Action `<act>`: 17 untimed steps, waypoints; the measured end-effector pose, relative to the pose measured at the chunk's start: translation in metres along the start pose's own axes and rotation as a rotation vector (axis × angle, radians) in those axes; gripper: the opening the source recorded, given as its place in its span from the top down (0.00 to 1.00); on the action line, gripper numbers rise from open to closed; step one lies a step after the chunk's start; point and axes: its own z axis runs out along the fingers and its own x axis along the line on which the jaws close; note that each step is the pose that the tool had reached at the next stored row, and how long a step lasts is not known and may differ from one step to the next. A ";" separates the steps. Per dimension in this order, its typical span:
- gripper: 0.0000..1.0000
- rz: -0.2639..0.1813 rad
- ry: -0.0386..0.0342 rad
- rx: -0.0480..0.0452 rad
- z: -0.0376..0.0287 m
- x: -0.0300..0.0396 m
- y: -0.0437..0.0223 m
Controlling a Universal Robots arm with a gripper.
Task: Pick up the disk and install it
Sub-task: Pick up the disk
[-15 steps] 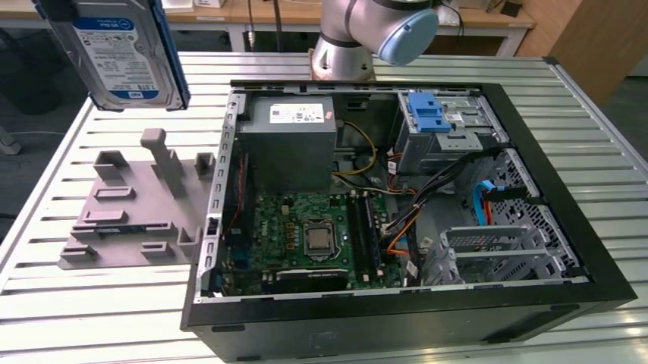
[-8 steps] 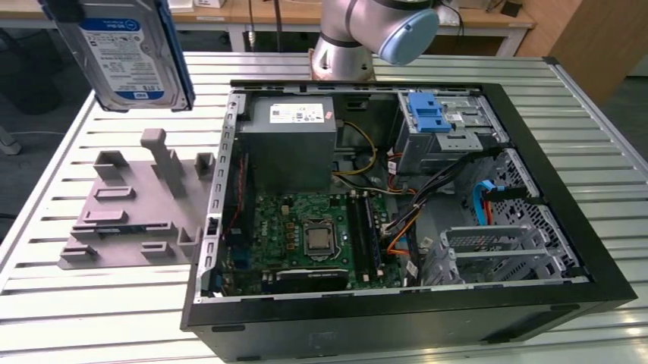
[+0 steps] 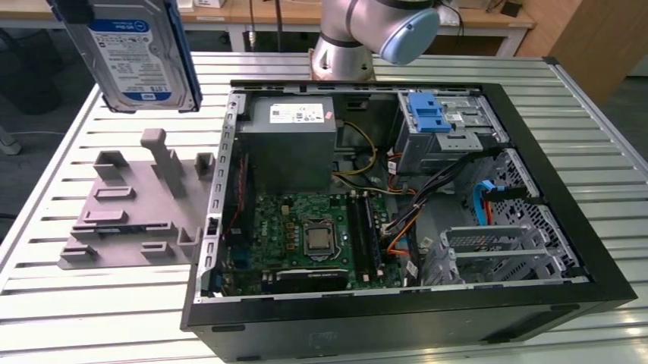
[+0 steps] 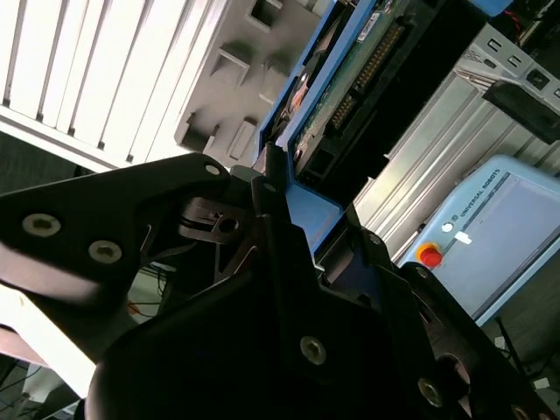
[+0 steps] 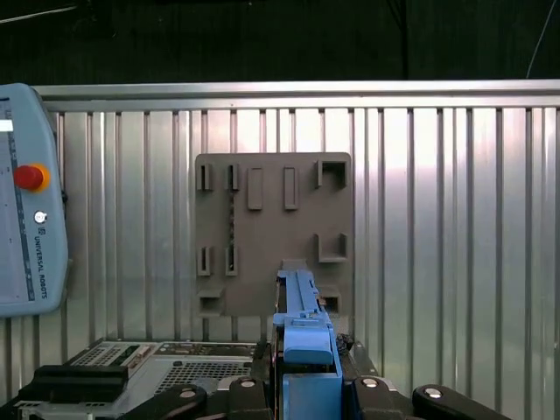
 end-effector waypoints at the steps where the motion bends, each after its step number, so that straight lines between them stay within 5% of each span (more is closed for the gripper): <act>1: 0.64 0.000 0.0000 0.0000 0.0000 0.0002 -0.0012; 17: 0.64 0.000 -0.0001 0.0000 0.0005 0.0039 -0.0196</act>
